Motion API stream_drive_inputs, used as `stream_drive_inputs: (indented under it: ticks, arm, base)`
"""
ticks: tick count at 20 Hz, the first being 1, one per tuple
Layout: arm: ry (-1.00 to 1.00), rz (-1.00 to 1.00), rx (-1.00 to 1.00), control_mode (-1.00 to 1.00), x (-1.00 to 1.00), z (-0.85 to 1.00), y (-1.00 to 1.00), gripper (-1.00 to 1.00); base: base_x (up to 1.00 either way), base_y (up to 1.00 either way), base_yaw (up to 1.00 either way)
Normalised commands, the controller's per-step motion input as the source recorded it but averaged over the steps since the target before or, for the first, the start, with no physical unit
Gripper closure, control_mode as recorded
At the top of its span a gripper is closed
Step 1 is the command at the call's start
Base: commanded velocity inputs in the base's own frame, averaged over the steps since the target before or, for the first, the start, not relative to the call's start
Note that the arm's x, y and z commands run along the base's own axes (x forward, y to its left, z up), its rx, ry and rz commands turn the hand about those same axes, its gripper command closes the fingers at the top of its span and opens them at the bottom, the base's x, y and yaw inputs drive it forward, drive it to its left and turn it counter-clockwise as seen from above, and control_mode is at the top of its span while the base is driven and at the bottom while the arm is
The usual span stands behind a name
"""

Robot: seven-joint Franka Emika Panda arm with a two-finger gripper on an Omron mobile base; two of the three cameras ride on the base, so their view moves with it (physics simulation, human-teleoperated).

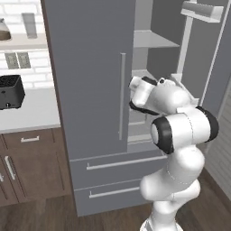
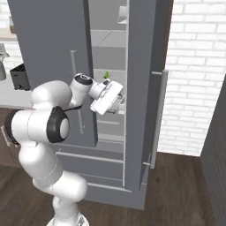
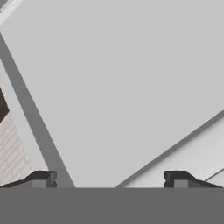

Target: Take the strawberry from the fridge and place it on top of the pancake, located on the dining counter.

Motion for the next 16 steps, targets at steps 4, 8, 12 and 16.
stream_drive_inputs:
  ticks: [4,8,12,16]
  arm:
    - [0.31,0.00,0.00,-1.00,0.08,-0.32,-0.67,-1.00]
    - [0.26,0.00,0.00,-1.00,0.00,-0.29,-0.67,-1.00]
    - [0.15,0.01,0.00,-1.00,-0.11,-0.18,-0.38,-1.00]
    - [-0.02,0.12,0.00,-1.00,-0.65,-0.02,0.27,-1.00]
  base:
    - [0.00,0.00,0.00]
    - [0.00,0.00,0.00]
    - [0.00,0.00,0.00]
    - [0.00,0.00,0.00]
